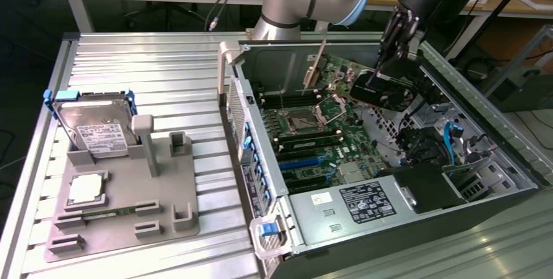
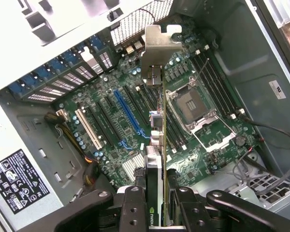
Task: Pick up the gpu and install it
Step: 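Insert the gpu into the slot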
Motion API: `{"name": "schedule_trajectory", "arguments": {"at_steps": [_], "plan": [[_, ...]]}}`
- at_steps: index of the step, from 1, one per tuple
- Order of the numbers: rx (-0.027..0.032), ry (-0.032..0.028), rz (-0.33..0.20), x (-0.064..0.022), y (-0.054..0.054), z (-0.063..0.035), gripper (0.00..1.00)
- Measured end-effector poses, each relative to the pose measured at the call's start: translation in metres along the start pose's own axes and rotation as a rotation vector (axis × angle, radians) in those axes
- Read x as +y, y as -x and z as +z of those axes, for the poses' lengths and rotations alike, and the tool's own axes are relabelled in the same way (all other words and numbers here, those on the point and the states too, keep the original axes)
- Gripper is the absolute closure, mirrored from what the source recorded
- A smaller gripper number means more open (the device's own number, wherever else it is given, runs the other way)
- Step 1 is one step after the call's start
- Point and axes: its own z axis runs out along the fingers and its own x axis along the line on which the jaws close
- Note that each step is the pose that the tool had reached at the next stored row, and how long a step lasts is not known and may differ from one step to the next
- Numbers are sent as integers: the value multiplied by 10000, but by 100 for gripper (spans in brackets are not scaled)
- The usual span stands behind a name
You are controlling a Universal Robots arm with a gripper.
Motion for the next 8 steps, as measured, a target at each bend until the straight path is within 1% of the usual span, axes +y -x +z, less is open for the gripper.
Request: {"name": "schedule_trajectory", "arguments": {"at_steps": [8], "plan": [[16, 14, -361, 0, 0, 0, 73]]}}
